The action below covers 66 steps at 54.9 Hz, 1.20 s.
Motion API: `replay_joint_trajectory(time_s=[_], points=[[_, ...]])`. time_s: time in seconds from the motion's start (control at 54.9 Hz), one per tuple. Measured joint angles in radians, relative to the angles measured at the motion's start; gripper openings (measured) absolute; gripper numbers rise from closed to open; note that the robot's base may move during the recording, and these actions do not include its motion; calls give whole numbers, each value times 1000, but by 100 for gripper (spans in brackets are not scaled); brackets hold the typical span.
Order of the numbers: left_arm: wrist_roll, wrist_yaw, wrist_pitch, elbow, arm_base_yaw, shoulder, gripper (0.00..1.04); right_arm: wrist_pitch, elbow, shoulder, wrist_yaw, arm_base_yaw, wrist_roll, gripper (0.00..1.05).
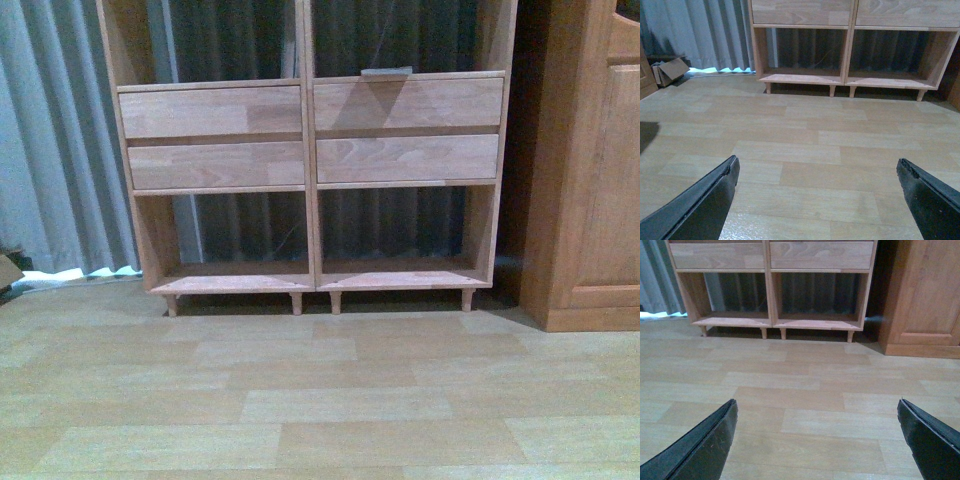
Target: Organize books on shelf
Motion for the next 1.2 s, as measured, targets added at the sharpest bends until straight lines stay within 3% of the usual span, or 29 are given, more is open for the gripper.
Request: replay_joint_trajectory(time_s=[1.203], points=[[0, 0, 0, 0, 0, 0, 97, 0, 0, 0, 0, 0, 0, 98]])
